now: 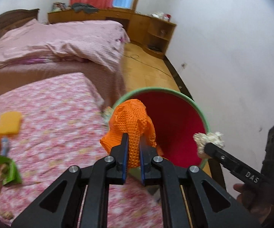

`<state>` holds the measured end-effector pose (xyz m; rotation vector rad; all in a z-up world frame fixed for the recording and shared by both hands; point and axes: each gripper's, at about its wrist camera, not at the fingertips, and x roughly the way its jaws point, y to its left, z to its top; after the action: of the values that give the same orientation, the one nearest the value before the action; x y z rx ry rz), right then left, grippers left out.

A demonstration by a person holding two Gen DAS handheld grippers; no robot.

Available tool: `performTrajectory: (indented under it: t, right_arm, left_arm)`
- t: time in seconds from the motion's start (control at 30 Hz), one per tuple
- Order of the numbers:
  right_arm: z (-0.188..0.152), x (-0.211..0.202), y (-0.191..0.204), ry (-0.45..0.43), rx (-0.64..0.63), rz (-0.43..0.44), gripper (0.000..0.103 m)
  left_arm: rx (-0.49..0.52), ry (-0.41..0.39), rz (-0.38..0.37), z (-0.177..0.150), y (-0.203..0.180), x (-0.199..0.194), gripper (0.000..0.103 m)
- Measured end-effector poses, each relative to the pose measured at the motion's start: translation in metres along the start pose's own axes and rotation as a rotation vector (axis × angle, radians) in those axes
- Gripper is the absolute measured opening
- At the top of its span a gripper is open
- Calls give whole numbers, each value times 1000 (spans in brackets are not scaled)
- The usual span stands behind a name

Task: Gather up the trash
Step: 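Carry the mesh bag and cream paper over the red bin with both tools, then open the left tool over the bin while the right tool releases the cream paper, then move both tools back over the items on the bed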

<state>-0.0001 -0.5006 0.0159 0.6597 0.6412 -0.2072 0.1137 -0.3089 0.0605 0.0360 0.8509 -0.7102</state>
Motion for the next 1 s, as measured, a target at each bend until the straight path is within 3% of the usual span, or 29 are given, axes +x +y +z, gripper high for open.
performTrajectory:
  t: [0.1, 0.17, 0.3, 0.47, 0.57, 1.0]
  right_arm:
    - [5, 6, -5, 9, -16, 2, 46]
    - [8, 10, -7, 13, -22, -8, 49]
    - [11, 16, -7, 21, -24, 3, 55]
    - [12, 17, -6, 5, -18, 1, 60]
    - [12, 14, -8, -7, -7, 3, 60]
    - [-4, -14, 5, -19, 15, 20, 60]
  left_arm:
    - [13, 33, -5, 0, -8, 16, 18]
    - [8, 42, 3, -1, -9, 22, 31]
    - [-1, 42, 3, 0, -10, 25, 35]
    - [-28, 28, -17, 4, -6, 23, 52]
    - [-35, 11, -44, 5, -6, 16, 53]
    - [-56, -22, 22, -6, 14, -25, 53]
